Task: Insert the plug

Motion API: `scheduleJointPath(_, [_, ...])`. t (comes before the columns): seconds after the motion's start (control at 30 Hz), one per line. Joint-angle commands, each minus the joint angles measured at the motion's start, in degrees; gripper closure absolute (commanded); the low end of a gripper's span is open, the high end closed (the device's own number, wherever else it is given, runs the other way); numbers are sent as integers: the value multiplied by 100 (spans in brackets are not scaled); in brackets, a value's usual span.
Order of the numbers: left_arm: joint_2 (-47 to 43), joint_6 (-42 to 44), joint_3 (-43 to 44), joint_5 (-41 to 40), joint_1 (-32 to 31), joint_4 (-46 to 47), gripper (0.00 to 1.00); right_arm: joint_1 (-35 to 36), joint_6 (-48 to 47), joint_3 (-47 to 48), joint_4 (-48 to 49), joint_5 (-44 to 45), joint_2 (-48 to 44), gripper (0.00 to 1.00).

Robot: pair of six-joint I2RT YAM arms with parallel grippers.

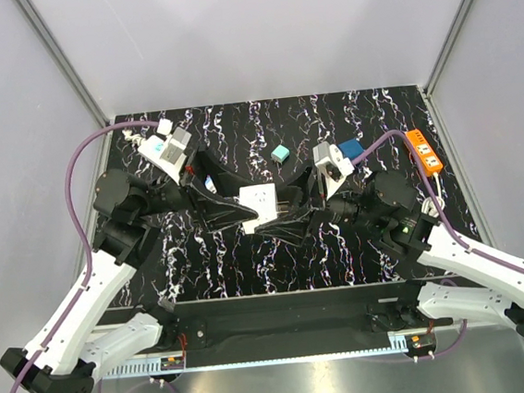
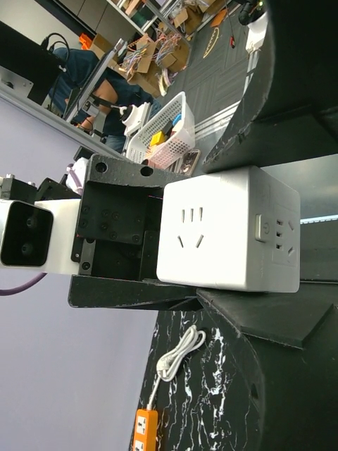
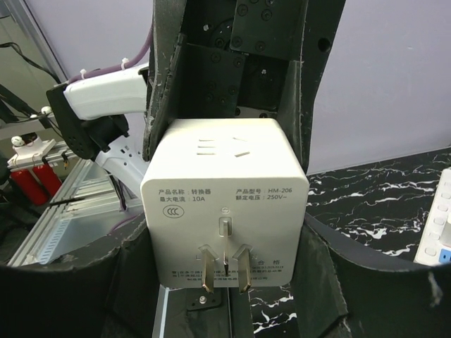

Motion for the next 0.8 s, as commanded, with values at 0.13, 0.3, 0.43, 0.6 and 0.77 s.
scheduleJointPath(0.13, [-168,478,-195,94,-25,-152,30,17,-33,69,556,448,-121,100])
scheduleJointPath(0.3, [-116,214,-318,146,-25,200,29,17,46,43,635,440,-104,100])
scheduleJointPath(0.43, [-124,241,-292,111,-25,367,71,17,46,104,574,361,-8,100])
scheduleJointPath(0.6, [-125,616,-55,-229,53,-96,100,26,248,140,284,729,125,52])
scheduleJointPath(0.77, [148,1154,516,-407,624,-1592,100,17,302,-194,161,1300,19,1])
